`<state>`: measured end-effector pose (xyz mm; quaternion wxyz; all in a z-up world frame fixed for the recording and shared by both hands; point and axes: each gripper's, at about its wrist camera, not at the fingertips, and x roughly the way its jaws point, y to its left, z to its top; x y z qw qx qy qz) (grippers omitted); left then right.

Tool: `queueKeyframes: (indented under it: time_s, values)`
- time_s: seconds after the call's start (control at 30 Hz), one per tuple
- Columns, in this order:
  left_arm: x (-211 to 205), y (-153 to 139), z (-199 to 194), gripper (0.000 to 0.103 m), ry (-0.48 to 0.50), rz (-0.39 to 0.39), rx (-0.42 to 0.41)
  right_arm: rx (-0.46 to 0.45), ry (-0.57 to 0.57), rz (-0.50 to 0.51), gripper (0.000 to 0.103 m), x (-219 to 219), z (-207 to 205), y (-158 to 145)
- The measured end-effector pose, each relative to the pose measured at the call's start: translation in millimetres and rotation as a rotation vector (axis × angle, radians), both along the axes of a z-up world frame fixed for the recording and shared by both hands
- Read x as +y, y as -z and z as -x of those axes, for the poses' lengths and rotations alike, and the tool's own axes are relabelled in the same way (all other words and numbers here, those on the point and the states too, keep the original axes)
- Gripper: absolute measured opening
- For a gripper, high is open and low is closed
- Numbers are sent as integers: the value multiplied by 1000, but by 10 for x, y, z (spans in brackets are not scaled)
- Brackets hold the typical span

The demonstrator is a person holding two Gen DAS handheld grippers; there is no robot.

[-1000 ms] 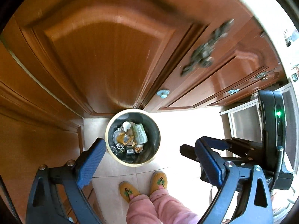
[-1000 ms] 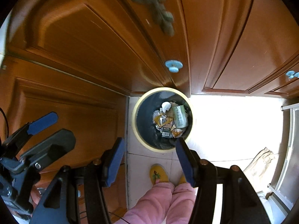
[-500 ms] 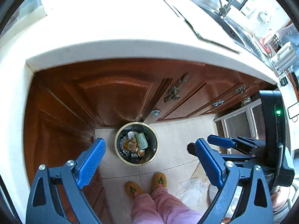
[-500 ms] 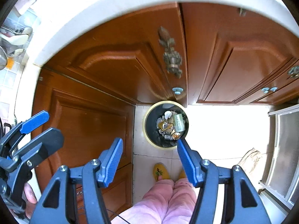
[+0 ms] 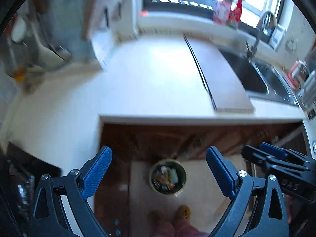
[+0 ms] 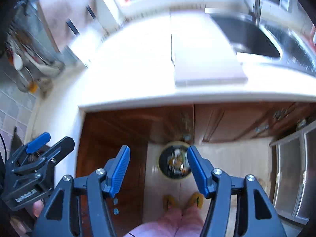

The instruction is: Collect trash

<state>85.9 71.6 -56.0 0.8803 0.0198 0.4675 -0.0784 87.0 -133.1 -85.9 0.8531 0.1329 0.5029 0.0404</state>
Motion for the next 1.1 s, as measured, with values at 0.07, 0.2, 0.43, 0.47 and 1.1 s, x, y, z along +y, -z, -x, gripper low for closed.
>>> queueKeyframes:
  time_s: [0.07,0.2,0.43,0.47,1.1]
  values:
    - [48,-207,26,95,-18,-4,-39,-52,-3,9,61,12,15,-222]
    - [74,-580,92,95,-64,-24,-114,-149,-15,48,61,111,39,-568]
    - [119,-839,90,95,-96,-42,-175,-225,-22,85,61,323,30,-807]
    - [128,-858,84,95,-102,-44,-179,-229,-23,90,61,330,22,-821]
    - [102,-824,20,95,-132,-40,-192,-262,-14,116,62,395,-19,-931]
